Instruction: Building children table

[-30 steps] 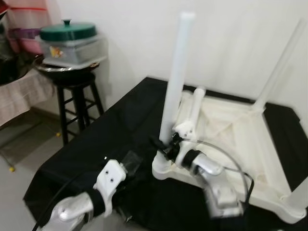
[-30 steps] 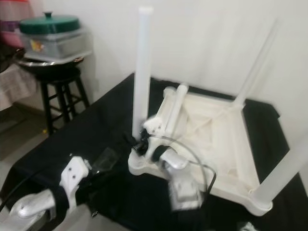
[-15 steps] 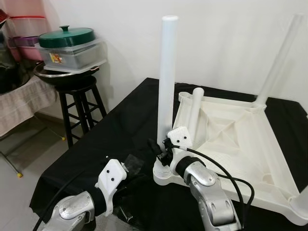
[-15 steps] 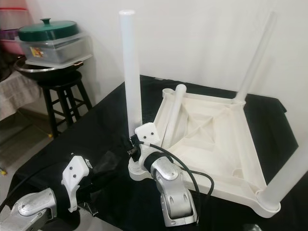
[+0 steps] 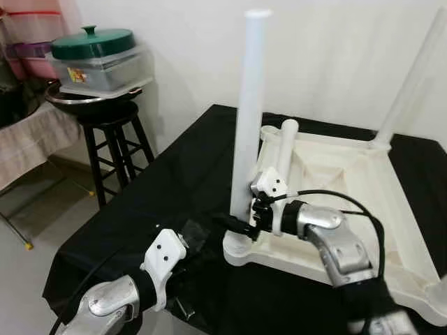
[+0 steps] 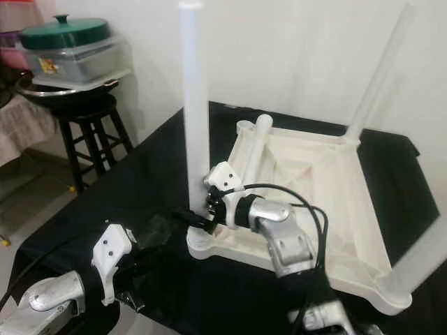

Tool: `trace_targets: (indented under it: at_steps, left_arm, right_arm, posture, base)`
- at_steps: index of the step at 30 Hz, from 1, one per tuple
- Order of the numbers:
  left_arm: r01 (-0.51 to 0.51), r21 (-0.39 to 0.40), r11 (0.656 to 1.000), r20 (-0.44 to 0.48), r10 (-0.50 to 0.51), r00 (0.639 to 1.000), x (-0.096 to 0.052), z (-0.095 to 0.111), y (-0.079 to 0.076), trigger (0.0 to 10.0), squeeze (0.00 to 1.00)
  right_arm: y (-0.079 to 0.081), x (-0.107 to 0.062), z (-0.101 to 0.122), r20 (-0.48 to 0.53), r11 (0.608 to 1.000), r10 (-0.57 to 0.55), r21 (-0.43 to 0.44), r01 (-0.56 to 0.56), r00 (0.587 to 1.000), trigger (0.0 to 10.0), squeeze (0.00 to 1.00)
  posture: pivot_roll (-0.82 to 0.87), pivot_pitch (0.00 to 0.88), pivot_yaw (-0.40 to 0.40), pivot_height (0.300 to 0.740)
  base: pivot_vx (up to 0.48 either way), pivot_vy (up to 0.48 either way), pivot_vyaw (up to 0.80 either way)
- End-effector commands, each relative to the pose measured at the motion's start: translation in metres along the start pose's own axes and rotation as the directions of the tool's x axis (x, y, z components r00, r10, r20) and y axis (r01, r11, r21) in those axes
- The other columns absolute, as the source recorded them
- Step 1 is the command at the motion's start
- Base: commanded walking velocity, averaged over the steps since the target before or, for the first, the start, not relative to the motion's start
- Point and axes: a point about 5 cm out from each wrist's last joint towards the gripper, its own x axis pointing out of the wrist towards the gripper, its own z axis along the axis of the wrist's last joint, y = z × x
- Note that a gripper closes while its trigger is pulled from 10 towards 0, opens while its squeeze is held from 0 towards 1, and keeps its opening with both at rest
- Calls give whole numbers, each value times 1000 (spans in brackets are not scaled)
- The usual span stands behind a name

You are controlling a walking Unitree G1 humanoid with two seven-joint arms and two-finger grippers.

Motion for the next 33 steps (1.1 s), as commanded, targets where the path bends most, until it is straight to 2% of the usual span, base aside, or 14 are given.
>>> trace_targets:
  at_steps: [1,5,7,8,10,11,18,25,27,28,30,31,32,33]
  left_arm:
    - [0,-5,1000,-14,0,1000,2,-4,0,10000,0]
    - [-2,-7,1000,-15,2,1000,3,-5,1,10000,0]
    - [0,-8,1000,-16,0,1000,3,-6,1,10000,0]
    - [1,-9,1000,-16,-1,1000,3,-6,1,10000,0]
    - [3,-9,1000,-16,-3,1000,3,-6,1,10000,0]
    - [4,-10,1000,-17,-4,1000,3,-6,0,10000,0]
    - [9,-13,1000,-16,-9,1000,3,-6,-1,10000,0]
    - [13,-14,1000,-15,-13,1000,3,-5,-2,10000,0]
    - [14,-14,1000,-14,-15,1000,2,-4,-3,10000,0]
    - [14,-14,1000,-14,-15,1000,2,-4,-3,10000,0]
    - [11,-12,1000,-14,-11,1000,-1,-3,-3,10000,0]
    - [11,-12,1000,-14,-11,1000,-1,-3,-3,10000,0]
    - [9,-10,1000,-13,-9,1000,-2,-2,-2,10000,0]
    - [5,-11,1000,-13,-5,1000,-3,-2,-1,10000,0]
  right_arm:
    - [-5,1,1,-9,999,37,-15,-38,999,10000,0]
    - [-12,0,1,-35,987,158,-9,-158,987,10000,0]
    - [-16,0,1,-25,983,184,26,-183,983,10000,0]
    - [-18,0,1,-10,981,191,44,-190,982,6275,0]
    - [-21,0,1,8,977,206,57,-206,978,6275,0]
    - [-22,-1,0,13,975,212,64,-212,977,0,0]
    - [-21,-5,-7,71,961,253,91,-259,965,0,0]
    - [-20,-7,-13,79,968,226,93,-233,971,0,0]
    - [-13,-4,-20,64,990,95,97,-101,993,0,0]
    - [-13,-4,-20,64,990,95,97,-101,993,0,0]
    - [7,12,-31,33,966,-197,175,189,980,0,0]
    - [7,12,-31,33,966,-197,175,189,980,0,0]
    - [19,19,-35,2,823,-493,326,465,870,0,0]
    - [52,28,-46,-74,795,-520,321,514,851,0,0]
  posture:
    - [144,0,-53,740]
    - [149,0,-50,740]
    - [151,0,-48,740]
    - [151,0,-46,740]
    - [151,0,-46,740]
    - [153,0,-45,740]
    - [143,0,-38,740]
    - [137,0,-32,740]
    - [130,0,-41,740]
    - [130,0,-41,740]
    - [115,0,-59,740]
    - [115,0,-59,740]
    - [110,0,-54,740]
    - [105,0,-28,740]
  base:
    - [0,0,0]
    - [0,0,0]
    - [0,0,0]
    - [0,0,0]
    - [0,0,0]
    - [0,0,0]
    - [0,0,0]
    - [0,0,0]
    - [0,0,0]
    - [0,0,0]
    - [0,0,0]
    - [0,0,0]
    - [0,0,0]
    - [0,0,0]
